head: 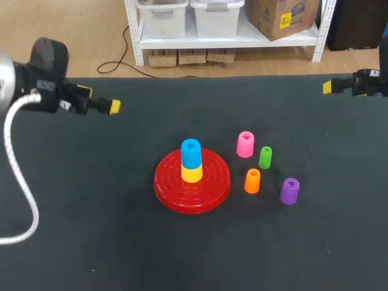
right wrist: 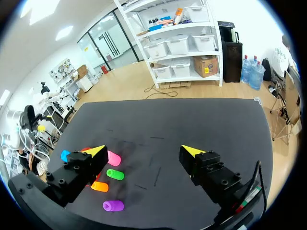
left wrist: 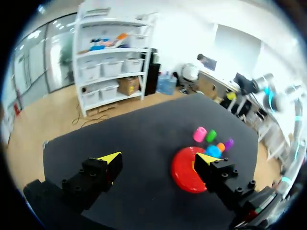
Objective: Pick up and stack the cylinders on the red base in this order: pink,purple,orange,green
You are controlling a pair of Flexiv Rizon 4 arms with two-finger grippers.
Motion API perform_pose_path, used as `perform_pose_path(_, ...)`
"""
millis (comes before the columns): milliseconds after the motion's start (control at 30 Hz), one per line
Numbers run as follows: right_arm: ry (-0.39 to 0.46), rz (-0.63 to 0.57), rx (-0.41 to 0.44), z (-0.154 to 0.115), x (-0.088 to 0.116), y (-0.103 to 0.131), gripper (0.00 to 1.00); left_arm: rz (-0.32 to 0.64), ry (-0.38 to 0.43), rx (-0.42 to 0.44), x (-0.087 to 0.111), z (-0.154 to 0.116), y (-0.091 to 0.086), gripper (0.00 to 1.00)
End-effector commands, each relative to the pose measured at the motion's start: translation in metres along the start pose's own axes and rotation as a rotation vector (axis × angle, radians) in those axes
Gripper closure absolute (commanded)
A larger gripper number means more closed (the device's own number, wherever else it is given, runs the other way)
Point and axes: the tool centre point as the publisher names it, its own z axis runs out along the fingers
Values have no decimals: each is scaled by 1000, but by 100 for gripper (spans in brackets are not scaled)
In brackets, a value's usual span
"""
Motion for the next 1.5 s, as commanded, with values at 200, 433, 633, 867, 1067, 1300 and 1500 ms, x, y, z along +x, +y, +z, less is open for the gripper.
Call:
perform_pose_path(200,1,0,1,0,0,0,0,495,-125,350,39,-29,-38,0)
perform_pose_path(433,1,0,1,0,0,0,0,540,21,306,52,-18,-24,0)
perform_pose_path(633,1,0,1,0,0,0,0,599,88,294,49,-9,-17,0)
perform_pose_path(867,1,0,1,0,0,0,0,639,117,341,45,-7,-25,0)
perform_pose_path(1067,1,0,1,0,0,0,0,617,130,342,50,-8,-28,0)
perform_pose_path(1300,1,0,1,0,0,0,0,581,193,304,53,-11,-30,0)
perform_pose_path(1500,1,0,1,0,0,0,0,581,193,304,53,-11,-30,0)
